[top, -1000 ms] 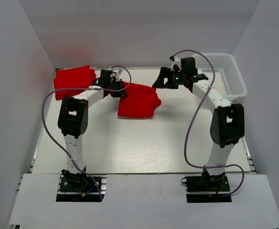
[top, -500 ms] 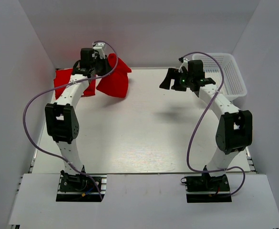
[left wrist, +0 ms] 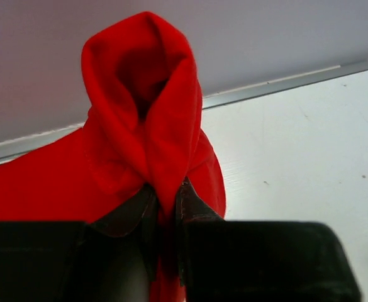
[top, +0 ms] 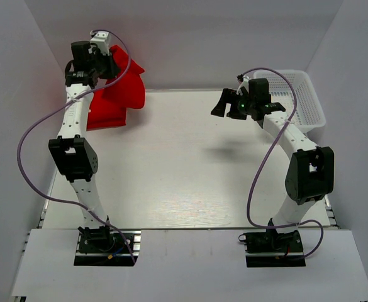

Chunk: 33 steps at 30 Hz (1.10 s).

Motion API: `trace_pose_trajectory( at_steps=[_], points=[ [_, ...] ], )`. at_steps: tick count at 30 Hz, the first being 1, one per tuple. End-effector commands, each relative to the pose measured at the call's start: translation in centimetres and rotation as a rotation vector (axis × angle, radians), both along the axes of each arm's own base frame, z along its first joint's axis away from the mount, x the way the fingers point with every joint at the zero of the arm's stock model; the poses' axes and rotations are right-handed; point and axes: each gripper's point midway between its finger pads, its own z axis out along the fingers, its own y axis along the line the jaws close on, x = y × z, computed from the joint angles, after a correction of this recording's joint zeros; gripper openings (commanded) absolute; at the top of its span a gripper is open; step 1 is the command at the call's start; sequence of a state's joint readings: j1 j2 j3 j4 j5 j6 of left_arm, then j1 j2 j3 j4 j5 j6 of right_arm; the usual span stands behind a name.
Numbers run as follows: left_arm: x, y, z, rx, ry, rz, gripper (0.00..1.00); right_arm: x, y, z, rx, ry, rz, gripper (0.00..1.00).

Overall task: Fold and stack the t-shirts
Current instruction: Put the neatly folded tshirt into the corner of the board with the left arm

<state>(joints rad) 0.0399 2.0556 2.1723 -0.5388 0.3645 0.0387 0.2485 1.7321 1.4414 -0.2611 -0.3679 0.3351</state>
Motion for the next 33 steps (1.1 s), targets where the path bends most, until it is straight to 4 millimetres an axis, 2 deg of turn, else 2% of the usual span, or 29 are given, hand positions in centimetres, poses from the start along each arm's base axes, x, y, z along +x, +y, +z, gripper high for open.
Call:
trace_pose_trajectory(
  at_steps=[1,3,6,12,13,15,16,18,19,20,21,22,24,25,28,33],
  points=[
    [-0.1,1.3,2.4,0.019,-0.065,-0.042,0.0,0.3,-0.3,2.9,0.017,-0.061,-0.018,0.9],
    [0.2,2.8,2.8,0.018,-0.075,-0.022,0.0,0.4,-0.2,2.9,0.017,-0.056,-0.016,0.9],
    [0.5,4.9,1.8,0.008,-0.05,-0.003,0.0,0.7,0.0,3.0,0.018,-0.052,-0.013,0.9],
    [0.3,7.0,0.6,-0.009,-0.028,0.009,0.0,1.1,0.4,2.4,0.028,-0.028,-0.002,0.9],
    [0.2,8.5,0.6,-0.008,-0.028,0.034,0.0,1.1,0.5,2.6,0.033,-0.029,0.005,0.9],
    [0.4,9.9,-1.2,-0.02,0.005,0.049,0.0,1.2,0.7,2.3,0.037,-0.018,0.009,0.9],
    [0.6,9.9,-1.0,-0.018,-0.007,0.049,0.0,1.2,0.8,2.4,0.038,-0.016,0.013,0.9],
    [1.1,11.8,-3.1,-0.004,0.024,0.076,0.0,1.3,0.8,1.9,0.037,0.001,0.013,0.9],
    [1.5,12.1,-4.0,-0.002,0.032,0.085,0.0,1.5,0.9,2.2,0.039,-0.008,0.015,0.9],
    [1.7,13.0,-4.0,0.011,0.029,0.091,0.0,1.5,0.9,2.0,0.036,0.0,0.016,0.9],
    [1.9,13.0,-4.5,0.01,0.034,0.091,0.0,1.5,1.0,2.2,0.041,0.008,0.009,0.9],
    [2.0,13.5,-6.1,-0.006,0.069,0.088,0.0,1.7,0.7,2.1,0.03,0.002,0.007,0.9],
    [1.9,14.0,-6.6,-0.012,0.077,0.09,0.0,1.8,0.9,2.1,0.027,0.005,0.013,0.9],
    [2.2,14.3,-7.8,-0.011,0.092,0.1,0.0,1.9,0.8,1.9,0.022,0.012,0.008,0.9],
    [2.8,17.3,-10.1,0.026,0.123,0.205,0.0,2.0,0.9,1.8,0.02,0.022,0.009,0.9],
    [3.7,20.1,-13.5,0.069,0.158,0.311,0.0,2.1,1.1,1.1,0.017,0.045,0.014,0.9]
  ],
)
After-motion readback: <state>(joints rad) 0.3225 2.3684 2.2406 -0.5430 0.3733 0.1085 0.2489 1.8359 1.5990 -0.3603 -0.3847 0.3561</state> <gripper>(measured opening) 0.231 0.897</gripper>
